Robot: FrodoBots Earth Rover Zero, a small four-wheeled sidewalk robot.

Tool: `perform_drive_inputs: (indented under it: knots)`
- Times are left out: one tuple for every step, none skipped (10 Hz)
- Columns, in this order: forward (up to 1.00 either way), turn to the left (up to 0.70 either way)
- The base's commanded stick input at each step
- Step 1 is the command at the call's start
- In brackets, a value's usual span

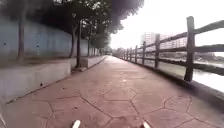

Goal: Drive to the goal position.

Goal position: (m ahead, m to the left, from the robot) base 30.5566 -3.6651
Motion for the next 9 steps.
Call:
perform_drive_inputs:
  knots:
    - [0.7, 0.0]
    - [0.7, 0.0]
    - [0.7, 0.0]
    - [0.7, 0.02]
    - [0.7, 0.1]
    - [0.7, 0.13]
    - [0.7, 0.04]
    - [0.7, 0.0]
    - [0.7, 0.0]
